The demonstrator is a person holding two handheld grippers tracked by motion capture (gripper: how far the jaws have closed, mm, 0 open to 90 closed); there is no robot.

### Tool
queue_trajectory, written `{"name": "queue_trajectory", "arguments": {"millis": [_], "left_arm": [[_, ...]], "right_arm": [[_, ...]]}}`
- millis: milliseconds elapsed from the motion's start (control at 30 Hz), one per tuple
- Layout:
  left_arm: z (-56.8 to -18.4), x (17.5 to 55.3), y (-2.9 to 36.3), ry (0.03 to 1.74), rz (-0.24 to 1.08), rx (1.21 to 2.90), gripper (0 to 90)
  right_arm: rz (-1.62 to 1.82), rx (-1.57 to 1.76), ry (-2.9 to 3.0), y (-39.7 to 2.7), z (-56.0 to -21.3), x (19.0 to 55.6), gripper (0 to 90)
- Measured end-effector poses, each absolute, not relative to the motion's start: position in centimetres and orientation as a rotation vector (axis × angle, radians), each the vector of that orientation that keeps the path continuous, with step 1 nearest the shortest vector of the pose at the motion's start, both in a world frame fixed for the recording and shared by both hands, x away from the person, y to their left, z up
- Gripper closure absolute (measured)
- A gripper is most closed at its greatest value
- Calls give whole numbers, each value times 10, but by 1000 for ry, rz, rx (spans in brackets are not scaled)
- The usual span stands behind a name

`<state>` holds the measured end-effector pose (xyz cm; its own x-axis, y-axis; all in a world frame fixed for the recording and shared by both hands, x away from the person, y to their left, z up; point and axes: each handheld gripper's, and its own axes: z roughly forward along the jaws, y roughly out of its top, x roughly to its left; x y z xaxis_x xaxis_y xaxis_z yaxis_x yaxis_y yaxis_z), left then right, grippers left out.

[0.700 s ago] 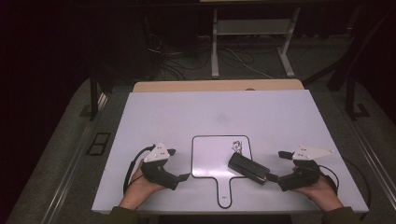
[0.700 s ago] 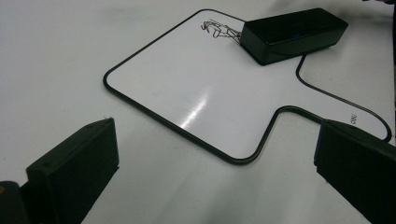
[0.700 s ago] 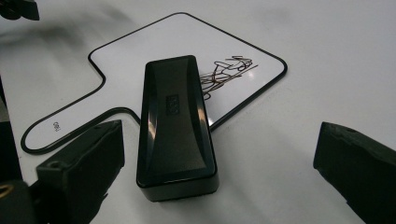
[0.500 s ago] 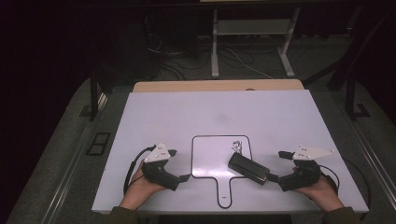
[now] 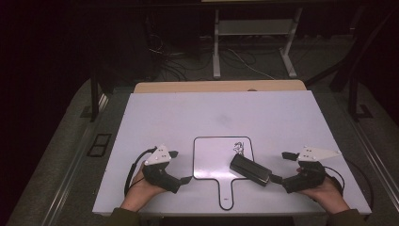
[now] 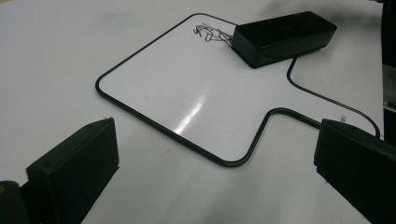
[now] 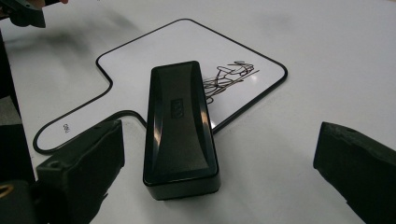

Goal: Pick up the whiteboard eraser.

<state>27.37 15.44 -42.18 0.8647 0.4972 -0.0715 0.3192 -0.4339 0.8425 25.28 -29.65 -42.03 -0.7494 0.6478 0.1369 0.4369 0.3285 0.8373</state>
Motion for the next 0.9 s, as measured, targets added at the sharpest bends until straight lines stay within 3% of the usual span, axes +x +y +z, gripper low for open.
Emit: {"name": "queue_trajectory", "arguments": {"millis": [900], "left_arm": [[-422, 272, 159, 622, 241, 2033, 0]], "right_arm": [[1346, 929, 2412, -281, -408, 263, 8]]}}
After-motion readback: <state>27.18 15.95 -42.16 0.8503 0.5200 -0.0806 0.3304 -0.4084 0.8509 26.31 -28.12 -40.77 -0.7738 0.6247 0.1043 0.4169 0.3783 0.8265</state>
